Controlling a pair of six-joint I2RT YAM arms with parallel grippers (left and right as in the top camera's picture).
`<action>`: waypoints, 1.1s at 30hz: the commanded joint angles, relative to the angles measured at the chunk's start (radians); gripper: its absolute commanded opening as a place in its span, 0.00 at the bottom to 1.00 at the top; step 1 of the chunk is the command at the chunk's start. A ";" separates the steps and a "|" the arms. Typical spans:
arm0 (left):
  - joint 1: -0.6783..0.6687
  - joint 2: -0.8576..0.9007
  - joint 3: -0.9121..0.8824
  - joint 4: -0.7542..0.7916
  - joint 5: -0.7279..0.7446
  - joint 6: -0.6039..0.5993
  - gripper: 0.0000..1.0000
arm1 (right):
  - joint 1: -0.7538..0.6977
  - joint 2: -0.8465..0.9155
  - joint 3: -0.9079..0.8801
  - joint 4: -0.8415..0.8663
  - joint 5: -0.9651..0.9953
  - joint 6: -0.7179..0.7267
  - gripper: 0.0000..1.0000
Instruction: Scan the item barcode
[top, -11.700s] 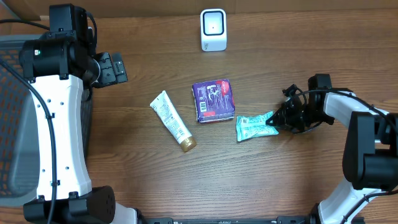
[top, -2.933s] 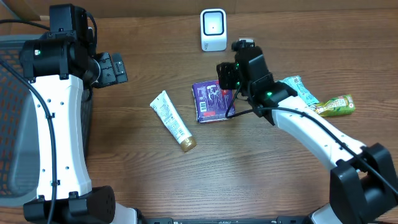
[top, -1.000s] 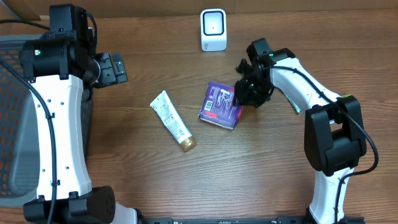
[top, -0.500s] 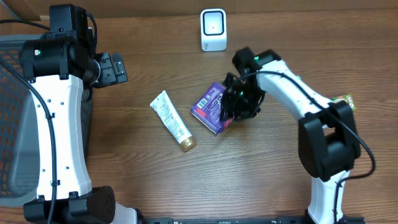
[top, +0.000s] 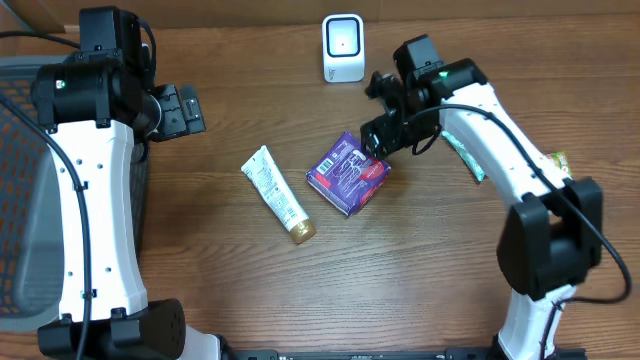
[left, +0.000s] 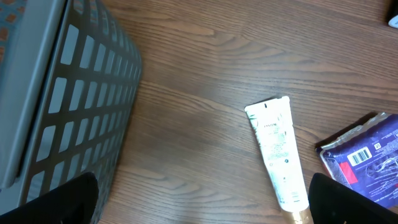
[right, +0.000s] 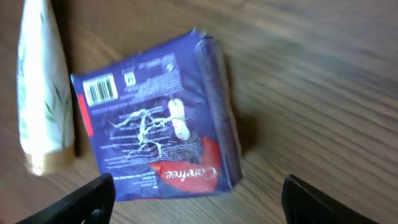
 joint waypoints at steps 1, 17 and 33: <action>-0.002 0.000 -0.002 0.001 0.001 0.019 1.00 | 0.003 0.065 -0.020 -0.002 -0.108 -0.184 0.85; -0.002 0.000 -0.002 0.001 0.002 0.019 1.00 | 0.003 0.154 -0.020 0.121 -0.092 0.024 0.52; -0.002 0.000 -0.002 0.001 0.002 0.019 1.00 | 0.003 0.125 0.025 -0.057 -0.069 0.472 0.46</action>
